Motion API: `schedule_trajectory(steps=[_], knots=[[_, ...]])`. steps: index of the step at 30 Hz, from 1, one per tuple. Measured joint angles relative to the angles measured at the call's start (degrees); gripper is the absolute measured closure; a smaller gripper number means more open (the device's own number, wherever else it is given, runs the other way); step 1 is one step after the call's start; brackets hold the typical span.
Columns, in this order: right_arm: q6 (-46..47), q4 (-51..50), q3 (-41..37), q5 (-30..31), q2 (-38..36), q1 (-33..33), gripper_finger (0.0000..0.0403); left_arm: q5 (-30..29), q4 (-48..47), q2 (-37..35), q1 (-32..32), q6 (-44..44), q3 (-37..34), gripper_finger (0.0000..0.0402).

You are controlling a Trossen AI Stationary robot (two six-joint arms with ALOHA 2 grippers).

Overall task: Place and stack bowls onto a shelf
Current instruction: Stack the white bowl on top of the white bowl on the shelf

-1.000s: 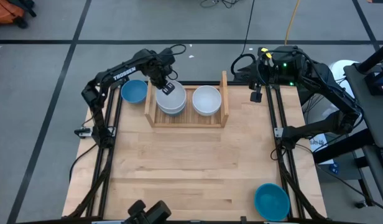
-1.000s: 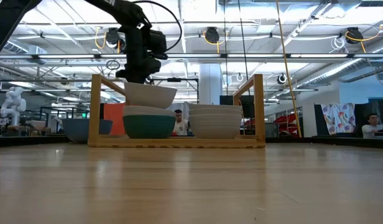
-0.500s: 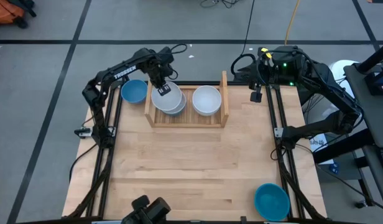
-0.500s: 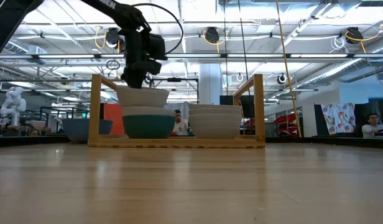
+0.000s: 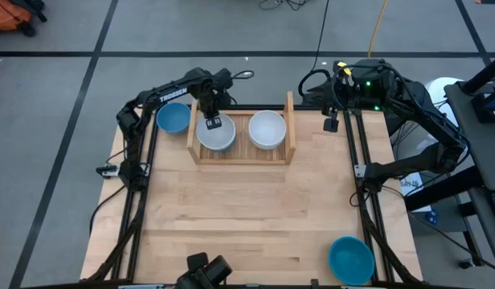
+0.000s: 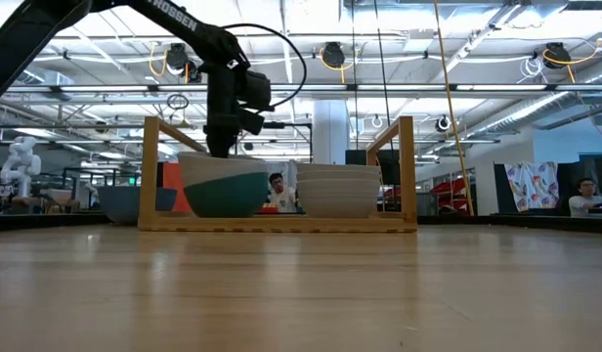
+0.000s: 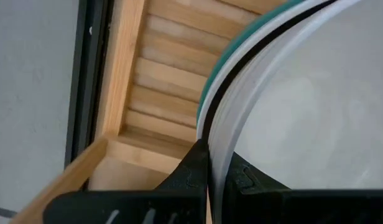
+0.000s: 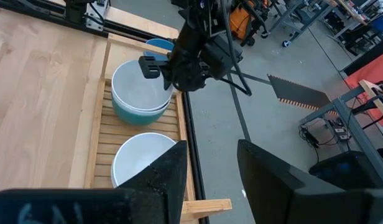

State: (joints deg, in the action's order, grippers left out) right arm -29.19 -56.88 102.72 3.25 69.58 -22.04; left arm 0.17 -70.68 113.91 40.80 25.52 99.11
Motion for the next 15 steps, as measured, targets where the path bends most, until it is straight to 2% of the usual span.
schedule_trajectory(steps=[6, 15], knots=[[0.0, 0.0, 0.0, 0.0, 0.0, 0.0, 0.0266, 0.0, 1.7, 0.2, -0.2, 0.9, 0.0, 0.0396], [0.0, 0.0, 0.0, 0.0, 0.0, 0.0, 0.0266, -0.6, 1.7, 0.3, -0.5, -2.0, -0.2, 0.0365]])
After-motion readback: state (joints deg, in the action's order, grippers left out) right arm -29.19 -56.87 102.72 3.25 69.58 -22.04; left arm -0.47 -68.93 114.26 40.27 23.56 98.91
